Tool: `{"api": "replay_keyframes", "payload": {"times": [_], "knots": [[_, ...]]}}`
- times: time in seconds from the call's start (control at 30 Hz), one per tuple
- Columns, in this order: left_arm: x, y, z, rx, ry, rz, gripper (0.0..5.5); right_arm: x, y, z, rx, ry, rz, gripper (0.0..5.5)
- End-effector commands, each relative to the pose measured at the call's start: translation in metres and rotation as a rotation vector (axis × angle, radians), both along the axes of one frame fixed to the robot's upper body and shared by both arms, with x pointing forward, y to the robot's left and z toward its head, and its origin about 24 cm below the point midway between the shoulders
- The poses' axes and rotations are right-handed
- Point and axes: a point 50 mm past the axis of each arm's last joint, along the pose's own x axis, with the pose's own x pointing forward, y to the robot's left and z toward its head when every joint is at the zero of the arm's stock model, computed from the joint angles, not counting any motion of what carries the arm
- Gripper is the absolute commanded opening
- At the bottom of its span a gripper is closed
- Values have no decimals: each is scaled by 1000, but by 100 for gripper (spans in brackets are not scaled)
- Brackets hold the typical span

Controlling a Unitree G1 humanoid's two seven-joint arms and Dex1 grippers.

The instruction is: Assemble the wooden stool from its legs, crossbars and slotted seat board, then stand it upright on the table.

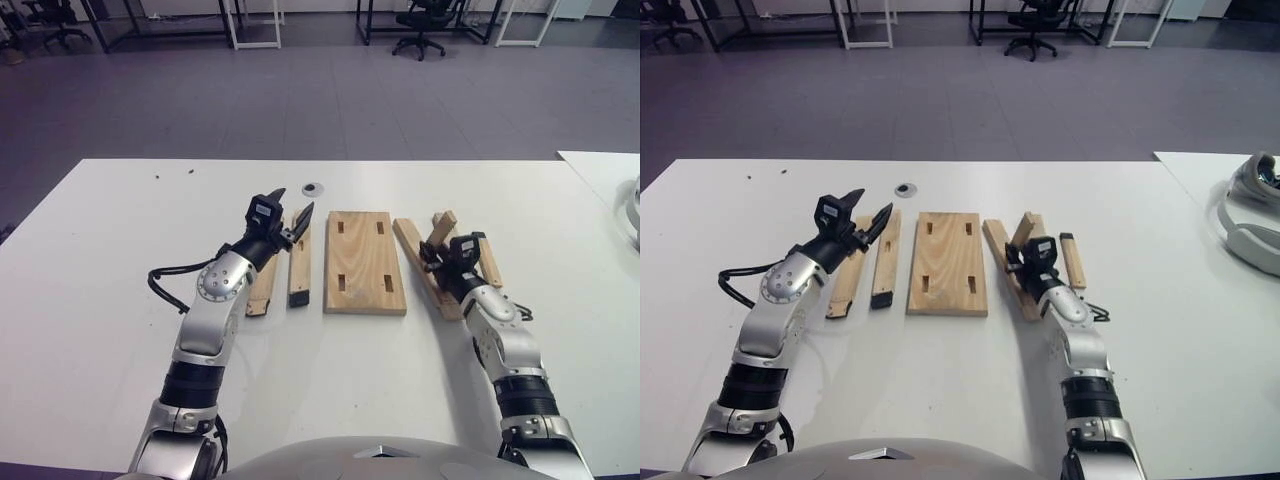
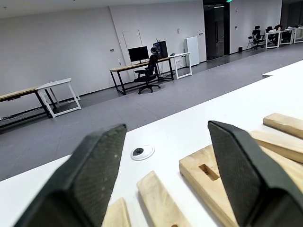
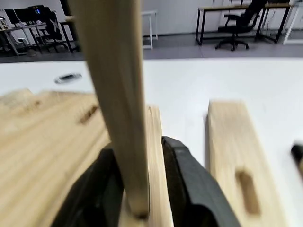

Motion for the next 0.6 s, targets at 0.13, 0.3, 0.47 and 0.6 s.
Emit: {"api": "replay_keyframes", "payload": {"times": [0.13,0.3,0.47,0.6], "knots": [[3,3,1,10,-10,32,314,-5,-2,8,-76,118,78,258],[3,2,-1,10,-7,41,314,-20,-6,-6,-156,339,77,340],[3,-1,-1,20,-8,37,314,-31,-7,-24,-202,518,49,281],[4,-3,3,21,-19,39,314,-25,-4,-23,-204,538,23,220]]}}
